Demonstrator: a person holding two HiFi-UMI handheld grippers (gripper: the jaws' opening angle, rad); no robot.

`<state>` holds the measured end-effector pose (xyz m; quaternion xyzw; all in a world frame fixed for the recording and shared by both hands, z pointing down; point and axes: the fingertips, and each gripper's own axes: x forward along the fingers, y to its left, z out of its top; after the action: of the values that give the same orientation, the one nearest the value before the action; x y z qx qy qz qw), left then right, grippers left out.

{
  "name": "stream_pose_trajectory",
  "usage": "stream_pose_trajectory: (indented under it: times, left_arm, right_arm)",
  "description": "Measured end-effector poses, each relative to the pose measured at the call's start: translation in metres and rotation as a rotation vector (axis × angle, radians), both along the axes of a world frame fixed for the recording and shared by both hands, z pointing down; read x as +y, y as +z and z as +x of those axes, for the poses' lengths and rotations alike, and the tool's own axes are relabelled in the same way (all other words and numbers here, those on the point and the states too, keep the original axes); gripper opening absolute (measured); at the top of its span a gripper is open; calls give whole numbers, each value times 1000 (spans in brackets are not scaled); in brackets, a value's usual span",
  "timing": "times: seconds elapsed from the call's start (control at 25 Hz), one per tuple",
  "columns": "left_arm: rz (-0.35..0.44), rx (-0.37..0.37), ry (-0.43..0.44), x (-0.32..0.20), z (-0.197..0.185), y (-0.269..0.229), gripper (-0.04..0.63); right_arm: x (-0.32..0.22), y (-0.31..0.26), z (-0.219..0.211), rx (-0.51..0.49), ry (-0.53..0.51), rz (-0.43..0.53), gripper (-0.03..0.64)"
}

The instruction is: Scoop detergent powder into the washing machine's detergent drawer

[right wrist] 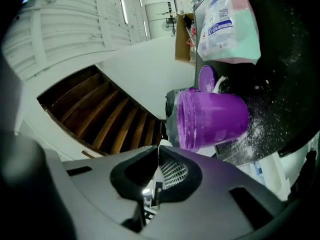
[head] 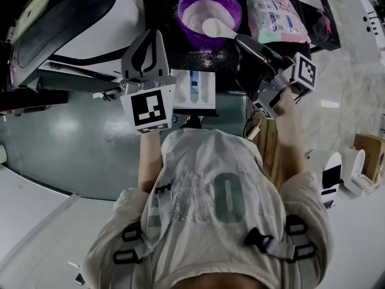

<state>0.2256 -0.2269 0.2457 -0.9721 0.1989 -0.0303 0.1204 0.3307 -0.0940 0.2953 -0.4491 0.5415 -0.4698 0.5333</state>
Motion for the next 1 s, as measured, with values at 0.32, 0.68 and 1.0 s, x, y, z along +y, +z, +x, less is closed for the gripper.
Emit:
stream_pose_trajectory:
  times: [0.32,0.68,1.0]
  left_arm:
    - [5,23,-4,3,-9,-2,20]
    - [-6,21,-55,0,-34,2,21]
    - [-21,14,-147,-11,-71,10,20]
  right_arm:
    - [20,8,-43,-18,-37,8,11]
    - [8,29,-79,-31,-113,-5,11]
    - [-8,49,-110,-42,-221,-35,11]
